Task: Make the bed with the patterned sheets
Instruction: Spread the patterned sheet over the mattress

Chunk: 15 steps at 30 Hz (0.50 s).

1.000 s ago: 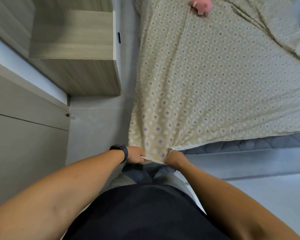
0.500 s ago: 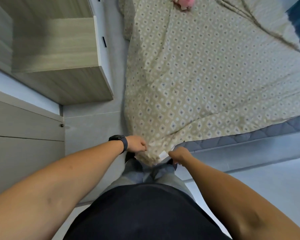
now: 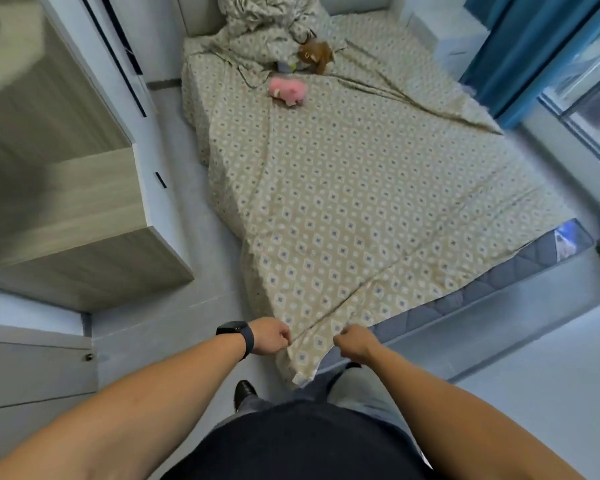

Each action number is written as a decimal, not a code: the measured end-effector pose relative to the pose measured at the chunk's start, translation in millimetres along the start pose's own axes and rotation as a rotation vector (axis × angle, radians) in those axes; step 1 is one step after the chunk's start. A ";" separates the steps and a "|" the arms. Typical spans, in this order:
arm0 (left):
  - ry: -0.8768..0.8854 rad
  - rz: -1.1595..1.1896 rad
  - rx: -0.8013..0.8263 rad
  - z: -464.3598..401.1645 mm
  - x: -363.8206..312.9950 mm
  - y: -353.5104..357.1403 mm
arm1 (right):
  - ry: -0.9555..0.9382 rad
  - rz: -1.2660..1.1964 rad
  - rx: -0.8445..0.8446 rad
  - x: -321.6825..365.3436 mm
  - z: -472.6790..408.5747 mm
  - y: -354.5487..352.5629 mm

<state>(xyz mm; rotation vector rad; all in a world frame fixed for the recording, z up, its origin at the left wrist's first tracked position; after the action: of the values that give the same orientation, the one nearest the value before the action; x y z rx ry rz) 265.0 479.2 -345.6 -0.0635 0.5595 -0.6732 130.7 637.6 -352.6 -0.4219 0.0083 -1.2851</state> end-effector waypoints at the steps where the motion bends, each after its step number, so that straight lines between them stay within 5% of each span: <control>1: 0.000 0.014 -0.018 -3.2 -9.2 -7.9 | -0.038 -0.017 -0.010 -1.2 -2.5 -14.4; 10: -0.090 0.293 -0.272 -42.4 -92.9 -47.6 | -0.247 0.110 0.026 -27.2 -20.2 -142.3; 15: -0.068 0.378 -0.226 -75.8 -164.8 -41.5 | -0.306 0.116 0.017 -67.0 -27.5 -201.0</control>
<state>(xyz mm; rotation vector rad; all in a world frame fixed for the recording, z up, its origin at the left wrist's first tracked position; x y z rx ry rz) 96.8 555.8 -323.1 -0.1863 0.5614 -0.2373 -81.6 648.1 -331.1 -0.5913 -0.2325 -1.0955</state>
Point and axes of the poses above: each hand's wrist, its own z-axis away from the middle knuckle, its own y-axis out of the palm, x = y × z, the point moved 6 cm from there along -z, towards the middle knuckle, and after that the axes turned 12 degrees about x, right-handed, at the moved point
